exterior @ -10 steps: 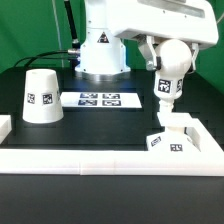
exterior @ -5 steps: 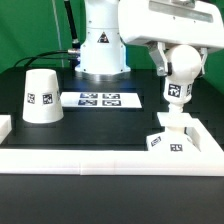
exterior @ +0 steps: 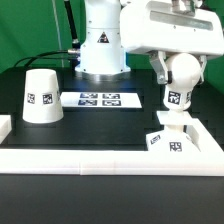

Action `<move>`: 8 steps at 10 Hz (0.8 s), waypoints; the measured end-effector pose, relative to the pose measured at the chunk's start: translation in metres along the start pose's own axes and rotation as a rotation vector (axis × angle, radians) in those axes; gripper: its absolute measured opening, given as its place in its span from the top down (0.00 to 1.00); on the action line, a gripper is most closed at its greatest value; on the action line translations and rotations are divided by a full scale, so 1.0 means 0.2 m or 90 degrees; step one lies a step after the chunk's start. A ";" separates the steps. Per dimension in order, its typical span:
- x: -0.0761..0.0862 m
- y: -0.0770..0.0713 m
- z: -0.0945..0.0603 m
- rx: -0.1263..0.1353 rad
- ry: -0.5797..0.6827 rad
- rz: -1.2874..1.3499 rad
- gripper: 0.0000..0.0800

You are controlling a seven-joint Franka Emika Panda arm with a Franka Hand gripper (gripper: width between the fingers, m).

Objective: Assemble lamp

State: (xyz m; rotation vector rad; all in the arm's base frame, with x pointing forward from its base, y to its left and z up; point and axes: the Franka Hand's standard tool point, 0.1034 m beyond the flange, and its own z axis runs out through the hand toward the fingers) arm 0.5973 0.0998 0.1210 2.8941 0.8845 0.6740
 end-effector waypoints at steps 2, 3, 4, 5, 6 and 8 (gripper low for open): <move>-0.01 0.00 0.01 0.001 -0.003 0.001 0.28; -0.01 0.00 0.02 -0.002 0.002 0.000 0.28; -0.02 0.00 0.02 -0.006 0.010 0.000 0.28; -0.04 -0.01 0.02 -0.007 0.012 0.000 0.28; -0.04 -0.01 0.02 -0.012 0.021 0.001 0.28; -0.05 -0.01 0.02 -0.021 0.037 0.000 0.28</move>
Offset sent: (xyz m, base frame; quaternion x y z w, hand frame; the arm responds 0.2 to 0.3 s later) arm -0.0136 -0.0004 -0.0105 0.0050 0.0185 -0.0030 0.9998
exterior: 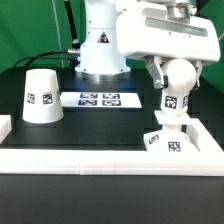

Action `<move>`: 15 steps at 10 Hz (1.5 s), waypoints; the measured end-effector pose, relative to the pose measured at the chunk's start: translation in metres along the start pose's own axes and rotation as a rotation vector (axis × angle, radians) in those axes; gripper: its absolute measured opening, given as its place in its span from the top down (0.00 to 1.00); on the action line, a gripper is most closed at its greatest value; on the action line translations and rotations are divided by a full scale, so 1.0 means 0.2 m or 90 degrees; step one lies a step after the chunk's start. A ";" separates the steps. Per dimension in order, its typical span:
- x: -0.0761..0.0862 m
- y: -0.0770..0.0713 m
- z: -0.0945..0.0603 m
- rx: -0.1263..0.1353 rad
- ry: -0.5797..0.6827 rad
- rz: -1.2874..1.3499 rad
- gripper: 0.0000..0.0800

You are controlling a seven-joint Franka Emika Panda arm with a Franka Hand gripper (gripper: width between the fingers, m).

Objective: Assemble lamp

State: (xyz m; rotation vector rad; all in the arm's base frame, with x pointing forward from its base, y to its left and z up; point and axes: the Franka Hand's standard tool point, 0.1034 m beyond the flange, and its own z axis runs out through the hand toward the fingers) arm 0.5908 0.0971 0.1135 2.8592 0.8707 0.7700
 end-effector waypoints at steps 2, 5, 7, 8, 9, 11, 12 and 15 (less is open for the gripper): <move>0.00 0.00 0.00 0.001 -0.001 -0.001 0.14; 0.02 0.00 -0.03 0.002 -0.001 -0.001 0.13; 0.04 0.01 -0.06 0.004 -0.007 -0.001 0.13; 0.05 0.02 -0.08 0.004 -0.007 -0.001 0.13; 0.05 0.04 -0.09 0.003 -0.009 0.001 0.13; 0.04 0.05 -0.09 0.001 -0.010 0.004 0.13; 0.04 0.06 -0.09 0.001 -0.010 0.005 0.13; 0.02 0.06 -0.08 0.008 -0.026 0.007 0.13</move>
Offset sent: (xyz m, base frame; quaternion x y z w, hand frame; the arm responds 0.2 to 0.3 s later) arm -0.0026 -0.0030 0.0079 -0.0039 -0.0208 -0.0021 0.9998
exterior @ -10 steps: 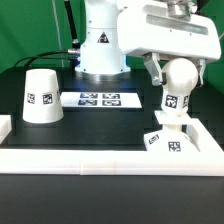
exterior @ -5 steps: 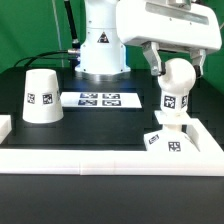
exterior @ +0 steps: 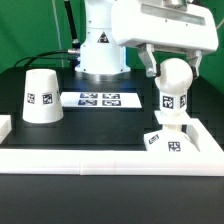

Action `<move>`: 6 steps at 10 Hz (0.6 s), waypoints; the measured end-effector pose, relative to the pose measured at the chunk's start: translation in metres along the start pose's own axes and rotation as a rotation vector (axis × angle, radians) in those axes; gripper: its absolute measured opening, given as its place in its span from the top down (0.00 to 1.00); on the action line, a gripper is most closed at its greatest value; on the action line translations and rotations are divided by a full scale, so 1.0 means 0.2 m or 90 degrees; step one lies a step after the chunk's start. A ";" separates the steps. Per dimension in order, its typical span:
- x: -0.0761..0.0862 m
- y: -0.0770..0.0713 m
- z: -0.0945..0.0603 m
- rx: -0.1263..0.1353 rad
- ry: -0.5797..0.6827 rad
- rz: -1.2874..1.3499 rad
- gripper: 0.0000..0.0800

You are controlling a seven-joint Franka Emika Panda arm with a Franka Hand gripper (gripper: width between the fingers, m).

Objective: Assemble lamp

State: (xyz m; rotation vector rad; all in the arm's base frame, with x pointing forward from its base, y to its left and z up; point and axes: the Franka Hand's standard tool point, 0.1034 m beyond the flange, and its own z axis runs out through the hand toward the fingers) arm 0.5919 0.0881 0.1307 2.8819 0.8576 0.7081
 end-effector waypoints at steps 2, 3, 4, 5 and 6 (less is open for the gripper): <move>-0.01 -0.06 0.02 0.037 -0.066 0.015 0.13; 0.01 -0.09 0.02 0.056 -0.107 0.023 0.13; 0.01 -0.10 0.02 0.069 -0.138 0.025 0.13; 0.00 -0.11 0.02 0.080 -0.167 0.023 0.13; -0.02 -0.12 0.02 0.095 -0.216 0.021 0.13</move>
Offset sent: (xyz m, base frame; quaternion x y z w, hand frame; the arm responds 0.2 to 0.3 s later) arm 0.0032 -0.0052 -0.0021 0.0035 -0.1950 -0.0072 0.9808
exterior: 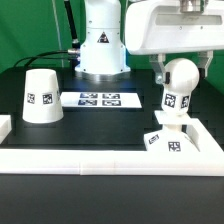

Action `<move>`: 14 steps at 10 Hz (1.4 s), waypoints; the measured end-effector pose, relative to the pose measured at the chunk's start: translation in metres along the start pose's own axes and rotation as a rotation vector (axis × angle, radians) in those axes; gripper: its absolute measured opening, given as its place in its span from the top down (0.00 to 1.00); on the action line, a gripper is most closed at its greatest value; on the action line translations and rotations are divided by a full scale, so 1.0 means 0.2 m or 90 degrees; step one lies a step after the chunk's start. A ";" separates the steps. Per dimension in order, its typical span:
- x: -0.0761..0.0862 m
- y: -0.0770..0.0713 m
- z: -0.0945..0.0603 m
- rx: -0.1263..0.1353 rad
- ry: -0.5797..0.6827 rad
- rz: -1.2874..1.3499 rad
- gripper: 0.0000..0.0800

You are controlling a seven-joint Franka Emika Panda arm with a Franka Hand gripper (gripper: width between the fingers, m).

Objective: Assemble lamp

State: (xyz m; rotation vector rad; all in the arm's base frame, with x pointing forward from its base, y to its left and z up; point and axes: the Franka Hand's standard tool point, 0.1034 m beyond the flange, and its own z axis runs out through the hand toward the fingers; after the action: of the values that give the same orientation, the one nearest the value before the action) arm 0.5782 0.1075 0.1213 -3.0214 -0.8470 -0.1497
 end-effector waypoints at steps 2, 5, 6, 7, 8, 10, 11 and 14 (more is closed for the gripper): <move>0.04 0.01 0.00 0.012 -0.052 -0.006 0.13; 0.00 0.01 0.04 0.011 -0.046 -0.004 0.13; 0.00 0.02 0.05 0.011 -0.048 -0.003 0.29; 0.00 0.02 0.05 0.011 -0.048 -0.003 0.28; 0.00 0.02 0.05 0.011 -0.048 -0.003 0.28; 0.00 0.02 0.05 0.011 -0.048 0.015 0.28; 0.00 0.02 0.05 0.011 -0.048 0.016 0.28; 0.01 0.00 0.05 0.008 -0.049 0.184 0.28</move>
Offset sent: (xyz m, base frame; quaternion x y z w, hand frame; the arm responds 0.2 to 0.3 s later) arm -0.0151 -0.0077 -0.0201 -0.0082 0.0016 -0.0182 0.9998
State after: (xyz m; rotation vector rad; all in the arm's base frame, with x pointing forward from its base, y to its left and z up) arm 0.5809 0.1080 0.1121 -3.1104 -0.4040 -0.0278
